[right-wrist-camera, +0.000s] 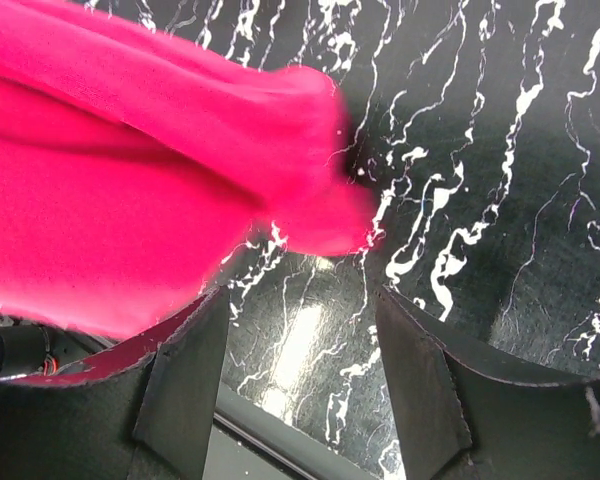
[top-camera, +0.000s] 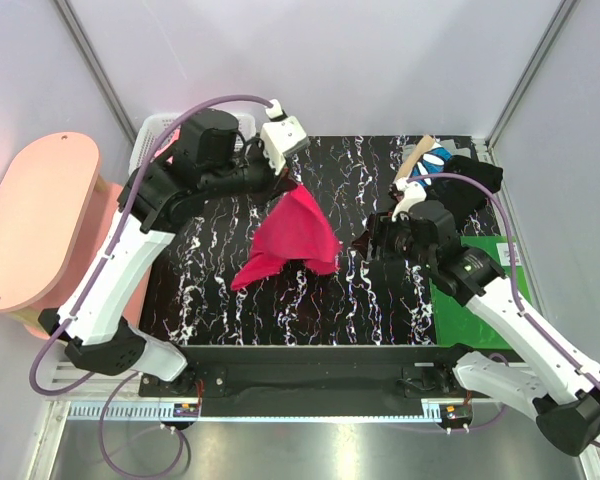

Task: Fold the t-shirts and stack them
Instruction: Move the tshirt to the center of the board, then flatten out the tshirt

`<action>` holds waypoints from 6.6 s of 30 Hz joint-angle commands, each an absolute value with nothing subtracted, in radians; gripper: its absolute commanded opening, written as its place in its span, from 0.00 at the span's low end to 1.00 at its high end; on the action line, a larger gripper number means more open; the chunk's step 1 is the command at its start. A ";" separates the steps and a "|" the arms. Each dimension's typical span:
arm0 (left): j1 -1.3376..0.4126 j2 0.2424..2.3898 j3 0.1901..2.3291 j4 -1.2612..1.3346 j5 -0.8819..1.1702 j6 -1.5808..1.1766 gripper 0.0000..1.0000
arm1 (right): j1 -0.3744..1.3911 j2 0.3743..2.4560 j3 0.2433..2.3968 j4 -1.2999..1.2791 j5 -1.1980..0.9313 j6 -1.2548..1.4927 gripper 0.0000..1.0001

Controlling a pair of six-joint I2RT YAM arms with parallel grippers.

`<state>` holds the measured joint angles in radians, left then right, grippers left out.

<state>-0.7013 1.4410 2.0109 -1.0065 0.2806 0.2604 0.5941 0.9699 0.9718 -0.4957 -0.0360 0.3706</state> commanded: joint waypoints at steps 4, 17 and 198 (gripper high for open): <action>-0.701 1.359 1.955 -0.973 0.167 0.299 0.00 | 0.600 0.946 0.965 -0.474 -0.005 0.368 0.68; -0.275 1.003 1.067 -0.787 0.149 0.396 0.08 | 0.598 1.055 0.948 -0.454 -0.032 0.367 0.77; -0.765 1.726 1.281 -0.592 0.083 0.221 0.73 | 0.618 1.809 2.143 -0.696 0.301 0.107 0.00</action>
